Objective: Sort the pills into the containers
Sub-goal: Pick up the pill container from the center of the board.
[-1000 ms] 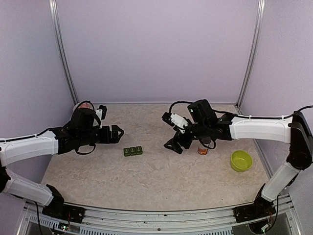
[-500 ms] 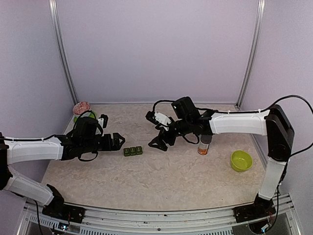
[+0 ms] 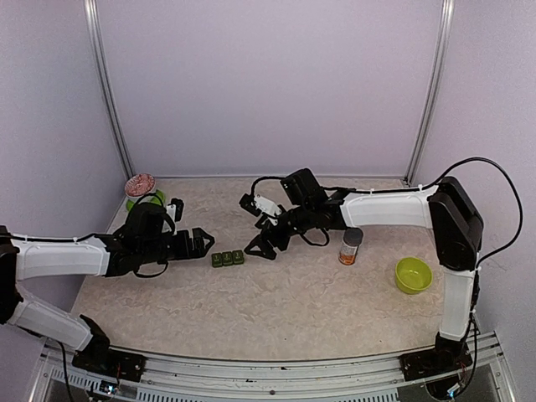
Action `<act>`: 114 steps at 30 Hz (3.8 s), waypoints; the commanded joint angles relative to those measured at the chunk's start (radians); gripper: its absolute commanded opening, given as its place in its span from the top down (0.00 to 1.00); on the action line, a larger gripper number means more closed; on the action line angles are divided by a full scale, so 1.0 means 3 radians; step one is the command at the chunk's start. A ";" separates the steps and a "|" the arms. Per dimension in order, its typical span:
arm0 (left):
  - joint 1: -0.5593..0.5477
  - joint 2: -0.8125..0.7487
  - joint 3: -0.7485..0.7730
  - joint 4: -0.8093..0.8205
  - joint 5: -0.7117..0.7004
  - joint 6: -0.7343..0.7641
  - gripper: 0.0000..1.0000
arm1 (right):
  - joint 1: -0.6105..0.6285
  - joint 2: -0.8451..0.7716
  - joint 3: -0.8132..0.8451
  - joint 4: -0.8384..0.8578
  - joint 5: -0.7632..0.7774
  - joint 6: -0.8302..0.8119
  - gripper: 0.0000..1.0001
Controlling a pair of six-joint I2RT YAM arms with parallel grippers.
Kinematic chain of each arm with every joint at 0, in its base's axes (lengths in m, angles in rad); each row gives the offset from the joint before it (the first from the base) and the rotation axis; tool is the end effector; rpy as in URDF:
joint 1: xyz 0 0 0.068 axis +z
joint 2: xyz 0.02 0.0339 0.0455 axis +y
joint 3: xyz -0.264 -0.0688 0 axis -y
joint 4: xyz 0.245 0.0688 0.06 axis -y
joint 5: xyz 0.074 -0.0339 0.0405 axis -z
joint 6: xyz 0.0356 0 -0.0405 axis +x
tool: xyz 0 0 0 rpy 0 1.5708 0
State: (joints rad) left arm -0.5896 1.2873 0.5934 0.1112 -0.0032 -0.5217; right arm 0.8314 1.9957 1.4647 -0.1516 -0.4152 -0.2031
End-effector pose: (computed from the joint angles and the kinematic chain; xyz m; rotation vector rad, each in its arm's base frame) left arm 0.2198 -0.1469 0.1961 0.0736 2.2223 -0.6287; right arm 0.2948 0.3445 0.2145 -1.3361 1.8829 0.7980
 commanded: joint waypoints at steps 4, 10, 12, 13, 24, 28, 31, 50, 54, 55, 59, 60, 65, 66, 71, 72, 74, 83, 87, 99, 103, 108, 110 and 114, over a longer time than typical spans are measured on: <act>0.0021 0.0100 -0.0050 0.0131 0.0077 -0.0042 0.01 | 0.0035 0.0122 0.0173 -0.0123 -0.0002 -0.0071 0.02; 0.0022 0.0176 -0.0085 0.0248 0.0103 -0.0092 0.01 | 0.0043 0.0320 0.0272 -0.0112 -0.0117 -0.0060 0.03; 0.0022 0.0209 -0.0088 0.0271 0.0124 -0.0105 0.01 | 0.0068 0.0362 0.0279 -0.0077 -0.0082 -0.0169 0.03; 0.0020 0.0226 -0.0091 0.0278 0.0130 -0.0114 0.01 | 0.0081 0.0378 0.0276 -0.0059 -0.0044 -0.0215 0.03; 0.0049 0.0202 -0.0150 0.0286 0.0140 -0.0179 0.01 | 0.0238 0.0602 0.0345 0.0186 0.0304 -0.0784 0.00; 0.0110 0.0126 -0.0248 0.0350 0.0140 -0.0238 0.01 | 0.0266 0.0699 0.0433 0.0252 0.0432 -0.0997 0.00; 0.0151 0.0097 -0.0291 0.0356 0.0161 -0.0257 0.01 | 0.0283 0.0770 0.0510 0.0285 0.0516 -0.1178 0.00; 0.0371 -0.0109 -0.0554 0.0400 0.0090 -0.0419 0.02 | 0.0572 0.1298 0.1095 0.0011 0.1170 -0.1950 0.10; 0.0367 -0.0078 -0.0564 0.0434 0.0120 -0.0438 0.01 | 0.0569 0.1322 0.1110 -0.0030 0.1222 -0.1958 0.14; 0.0368 -0.0074 -0.0566 0.0447 0.0125 -0.0439 0.01 | 0.0570 0.1328 0.1113 -0.0049 0.1228 -0.1974 0.16; 0.0368 -0.0074 -0.0567 0.0462 0.0127 -0.0439 0.01 | 0.0570 0.1357 0.1116 -0.0106 0.1277 -0.2021 0.20; 0.0368 -0.0077 -0.0570 0.0465 0.0124 -0.0439 0.01 | 0.0568 0.1360 0.1119 -0.0119 0.1270 -0.2026 0.22; 0.0367 -0.0068 -0.0587 0.0488 0.0140 -0.0448 0.01 | 0.0568 0.1391 0.1151 -0.0183 0.1213 -0.2054 0.30; 0.0368 -0.0074 -0.0592 0.0486 0.0141 -0.0449 0.01 | 0.0571 0.1406 0.1167 -0.0199 0.1206 -0.2057 0.31; 0.0367 -0.0107 -0.0628 0.0490 0.0131 -0.0455 0.01 | 0.0568 0.1468 0.1242 -0.0264 0.1170 -0.2067 0.34; 0.0365 -0.0115 -0.0632 0.0493 0.0129 -0.0455 0.01 | 0.0566 0.1479 0.1262 -0.0299 0.1162 -0.2068 0.36; 0.0367 -0.0118 -0.0641 0.0491 0.0131 -0.0460 0.01 | 0.0563 0.1501 0.1299 -0.0338 0.1137 -0.2070 0.39; 0.0370 -0.0138 -0.0633 0.0483 0.0119 -0.0455 0.01 | 0.0556 0.1565 0.1414 -0.0488 0.1080 -0.2018 0.55; 0.0371 -0.0117 -0.0633 0.0495 0.0124 -0.0459 0.01 | 0.0552 0.1565 0.1378 -0.0483 0.1097 -0.2013 0.66; 0.0357 -0.0081 -0.0618 0.0531 0.0186 -0.0476 0.01 | 0.0556 0.1261 0.0946 0.0060 0.1196 -0.1982 0.77; 0.0324 -0.0104 -0.0623 0.0548 0.0244 -0.0539 0.01 | 0.0558 0.1038 0.0539 0.0512 0.1307 -0.2005 0.80; 0.0302 -0.0166 -0.0626 0.0710 0.0521 -0.0790 0.01 | 0.0600 0.0744 0.0044 0.1175 0.1497 -0.2081 0.80; 0.0290 -0.0182 -0.0618 0.0851 0.0690 -0.0955 0.01 | 0.0632 0.0639 -0.0158 0.1445 0.1622 -0.2130 0.80; 0.0213 -0.0157 -0.0560 0.1099 0.0874 -0.1251 0.01 | 0.0713 0.0456 -0.0511 0.1961 0.1866 -0.2194 0.80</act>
State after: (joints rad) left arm -0.5037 1.2514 0.4099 0.3302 0.1715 -0.7944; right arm 1.0115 2.2131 1.3914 0.2287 0.0551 -0.8375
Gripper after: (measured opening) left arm 0.987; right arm 0.213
